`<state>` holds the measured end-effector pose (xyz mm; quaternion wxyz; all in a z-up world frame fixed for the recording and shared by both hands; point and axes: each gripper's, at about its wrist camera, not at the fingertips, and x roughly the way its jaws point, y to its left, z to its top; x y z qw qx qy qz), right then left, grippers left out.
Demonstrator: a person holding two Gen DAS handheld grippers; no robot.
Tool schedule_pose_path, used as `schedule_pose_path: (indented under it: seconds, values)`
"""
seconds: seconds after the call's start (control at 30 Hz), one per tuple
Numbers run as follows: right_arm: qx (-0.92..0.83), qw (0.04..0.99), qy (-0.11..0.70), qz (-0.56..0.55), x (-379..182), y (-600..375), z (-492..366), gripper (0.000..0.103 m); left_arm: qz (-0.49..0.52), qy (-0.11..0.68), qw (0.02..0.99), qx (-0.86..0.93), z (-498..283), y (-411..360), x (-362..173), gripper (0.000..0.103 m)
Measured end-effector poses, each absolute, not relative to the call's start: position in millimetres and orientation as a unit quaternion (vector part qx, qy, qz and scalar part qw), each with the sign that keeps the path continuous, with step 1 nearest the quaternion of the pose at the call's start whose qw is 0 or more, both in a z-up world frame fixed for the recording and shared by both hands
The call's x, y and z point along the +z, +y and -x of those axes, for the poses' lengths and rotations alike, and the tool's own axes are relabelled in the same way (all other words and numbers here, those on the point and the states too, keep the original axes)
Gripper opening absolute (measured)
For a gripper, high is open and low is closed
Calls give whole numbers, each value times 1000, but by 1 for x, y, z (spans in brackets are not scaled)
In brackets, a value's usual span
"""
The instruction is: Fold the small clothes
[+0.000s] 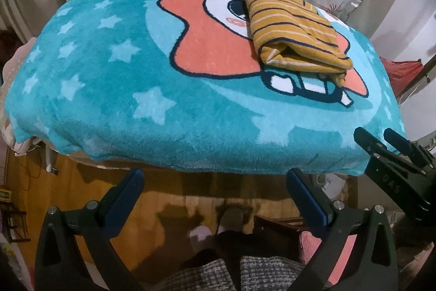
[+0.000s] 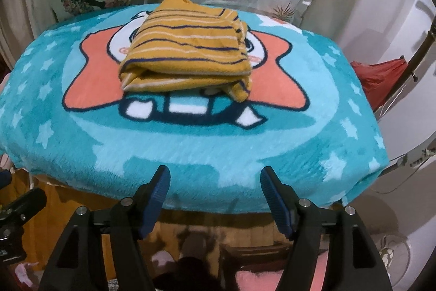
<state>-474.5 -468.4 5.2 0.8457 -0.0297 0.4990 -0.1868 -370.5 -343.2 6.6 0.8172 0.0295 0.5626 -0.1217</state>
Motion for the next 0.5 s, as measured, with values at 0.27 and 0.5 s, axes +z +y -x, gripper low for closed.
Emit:
schedule_pose_path:
  seconds: [0.27,0.5]
  values:
    - [-180,847,499,24,4,-481,458,74,-37,558,820,-121,355,-358,9,103]
    - [-164,854,493,32,7,-496,432,75,-34,538,834,-119,336,-380,19,103]
